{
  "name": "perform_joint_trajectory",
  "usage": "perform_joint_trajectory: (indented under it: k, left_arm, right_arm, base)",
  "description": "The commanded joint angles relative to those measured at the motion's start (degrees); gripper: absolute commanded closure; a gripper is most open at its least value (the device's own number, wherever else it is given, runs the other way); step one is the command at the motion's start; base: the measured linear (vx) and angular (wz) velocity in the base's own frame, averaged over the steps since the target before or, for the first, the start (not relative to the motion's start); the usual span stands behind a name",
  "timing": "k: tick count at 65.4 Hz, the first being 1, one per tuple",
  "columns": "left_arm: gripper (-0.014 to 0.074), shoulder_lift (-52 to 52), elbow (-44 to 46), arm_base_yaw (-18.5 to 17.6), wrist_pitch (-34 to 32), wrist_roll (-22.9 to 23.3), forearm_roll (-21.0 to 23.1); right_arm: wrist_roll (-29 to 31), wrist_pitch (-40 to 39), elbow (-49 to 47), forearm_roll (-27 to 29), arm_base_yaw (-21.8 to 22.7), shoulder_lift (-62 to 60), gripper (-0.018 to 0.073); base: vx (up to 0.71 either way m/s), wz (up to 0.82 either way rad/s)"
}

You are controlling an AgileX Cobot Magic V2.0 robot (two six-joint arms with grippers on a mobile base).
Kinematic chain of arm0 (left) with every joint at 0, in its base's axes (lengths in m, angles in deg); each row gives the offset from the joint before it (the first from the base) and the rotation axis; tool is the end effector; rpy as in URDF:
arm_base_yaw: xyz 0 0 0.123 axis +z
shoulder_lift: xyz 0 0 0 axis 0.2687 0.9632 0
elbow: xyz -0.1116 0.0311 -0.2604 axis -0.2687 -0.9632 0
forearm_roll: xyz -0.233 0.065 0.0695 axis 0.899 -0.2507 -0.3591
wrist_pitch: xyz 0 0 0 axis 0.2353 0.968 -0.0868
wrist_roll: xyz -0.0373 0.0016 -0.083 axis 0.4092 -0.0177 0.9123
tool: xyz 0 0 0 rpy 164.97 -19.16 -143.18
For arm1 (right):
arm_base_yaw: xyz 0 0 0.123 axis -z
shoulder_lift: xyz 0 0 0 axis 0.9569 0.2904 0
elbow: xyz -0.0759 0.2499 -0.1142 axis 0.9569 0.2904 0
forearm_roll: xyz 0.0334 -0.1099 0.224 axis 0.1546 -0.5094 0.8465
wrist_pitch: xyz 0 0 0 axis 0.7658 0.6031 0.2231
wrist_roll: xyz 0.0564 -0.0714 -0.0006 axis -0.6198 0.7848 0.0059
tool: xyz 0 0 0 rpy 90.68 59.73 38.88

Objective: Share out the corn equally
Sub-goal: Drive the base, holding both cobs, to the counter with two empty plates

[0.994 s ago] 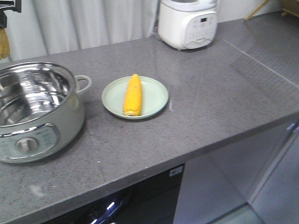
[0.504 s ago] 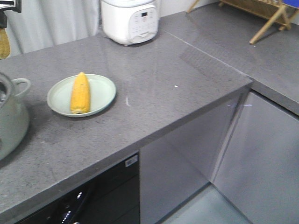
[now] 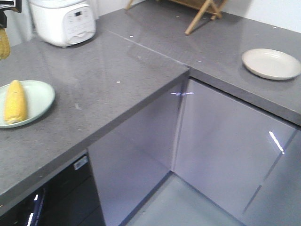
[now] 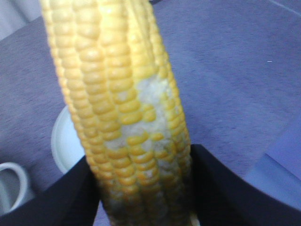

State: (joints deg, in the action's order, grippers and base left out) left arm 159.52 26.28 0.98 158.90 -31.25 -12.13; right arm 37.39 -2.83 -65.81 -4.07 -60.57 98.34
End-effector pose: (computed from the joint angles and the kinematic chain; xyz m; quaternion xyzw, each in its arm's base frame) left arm 0.2925 -0.0495 0.4744 -0.0344 0.9150 0.0419 0.3998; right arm 0.2175 -0.0205 0.4806 -0.0453 0.8613 0.0394 0.5046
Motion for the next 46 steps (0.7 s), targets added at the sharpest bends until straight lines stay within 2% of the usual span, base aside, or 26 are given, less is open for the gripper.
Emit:
perform_joint_trajectory:
  k: [1,46]
  left_arm:
    - [0.0468,-2.26,1.73,0.22,-3.01,0.23,-1.33]
    - [0.0468,-2.26,1.73,0.22,-3.01,0.23,-1.33]
  right_arm:
    - [0.17,-3.97,-1.40,1.09,0.38,-0.90,0.0497]
    - [0.17,-3.97,-1.40,1.09,0.38,-1.07,0.0497]
  base:
    - [-0.04,-0.49]
    - [-0.01,-0.49]
